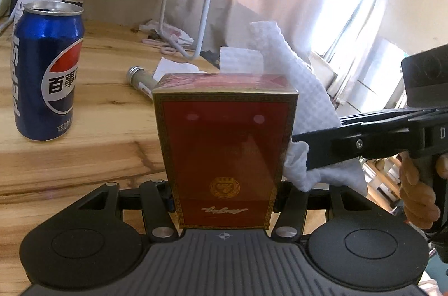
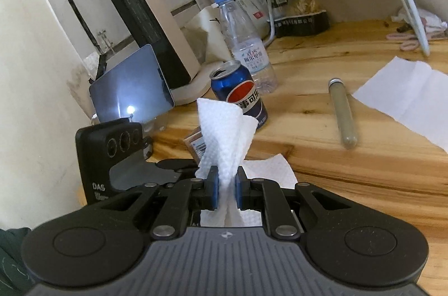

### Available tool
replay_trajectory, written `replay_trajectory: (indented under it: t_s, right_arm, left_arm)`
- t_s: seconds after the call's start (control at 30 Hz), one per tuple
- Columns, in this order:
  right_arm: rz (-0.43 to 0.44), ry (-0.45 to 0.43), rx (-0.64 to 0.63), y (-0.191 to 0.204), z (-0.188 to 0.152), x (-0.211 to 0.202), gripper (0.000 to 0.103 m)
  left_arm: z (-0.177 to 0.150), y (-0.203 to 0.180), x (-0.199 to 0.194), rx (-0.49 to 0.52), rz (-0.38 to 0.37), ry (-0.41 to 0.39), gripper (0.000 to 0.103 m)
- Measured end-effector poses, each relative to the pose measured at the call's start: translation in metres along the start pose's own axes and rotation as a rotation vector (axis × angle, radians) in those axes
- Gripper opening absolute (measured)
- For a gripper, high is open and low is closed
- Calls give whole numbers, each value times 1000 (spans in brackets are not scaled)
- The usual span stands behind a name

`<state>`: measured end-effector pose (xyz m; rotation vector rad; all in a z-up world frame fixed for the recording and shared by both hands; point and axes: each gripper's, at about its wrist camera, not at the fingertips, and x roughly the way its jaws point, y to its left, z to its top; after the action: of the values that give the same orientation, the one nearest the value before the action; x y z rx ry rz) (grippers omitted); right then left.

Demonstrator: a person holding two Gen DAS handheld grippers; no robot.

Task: Clean container
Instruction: 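Wipe the pack's sides with the right tool's wipe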

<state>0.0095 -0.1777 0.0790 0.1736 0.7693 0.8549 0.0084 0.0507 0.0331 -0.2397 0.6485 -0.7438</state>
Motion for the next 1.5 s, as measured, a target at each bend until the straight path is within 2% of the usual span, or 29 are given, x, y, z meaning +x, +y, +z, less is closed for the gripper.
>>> replay_trajectory:
  t_s: [0.2,0.37,0.43,0.5,0.53,0.6,0.7,0.87,0.93,1.03,1.17,1.27,1.3,1.37,1.5]
  right_arm:
    - [-16,-31,-30,8,0,-3,16]
    - [-10,-80,-41,12,9,-6,16]
    - [-13,-105,-50,14,14,-8,16]
    - [-9,-121,-71,17,24,-12,16]
    - [-13,-111,-96,20,31,-13,16]
    - [-24,-34,-171,31,45,-9,16]
    - [-58,73,-274,47,62,-1,16]
    - [-75,178,-338,60,87,19,16]
    - [-39,217,-296,55,93,30,16]
    - [63,308,-187,39,97,47,16]
    - [77,346,-172,34,95,51,16]
    - [87,346,-139,25,93,50,16]
    - [91,339,-120,19,93,49,19]
    - [97,314,-92,10,92,48,19]
    - [49,234,-63,-5,88,40,19]
  left_arm:
    - [9,-1,13,32,21,14,56]
    - [3,-3,6,54,35,19,56]
    - [2,-10,9,99,51,18,56]
    - [-1,-22,8,188,101,2,56]
    - [-3,-29,7,247,145,-12,56]
    - [-7,-40,6,335,221,-29,56]
    - [-9,-45,8,365,222,-23,56]
    - [-15,-57,6,457,229,-41,56]
    - [-17,-59,4,470,218,-51,56]
    - [-18,-60,0,468,215,-51,56]
    - [-15,-60,0,464,220,-60,56]
    - [-15,-61,-1,473,213,-67,56]
    - [-15,-62,-2,476,212,-72,56]
    - [-18,-62,-7,470,212,-79,56]
    - [-19,-60,-14,453,213,-97,56]
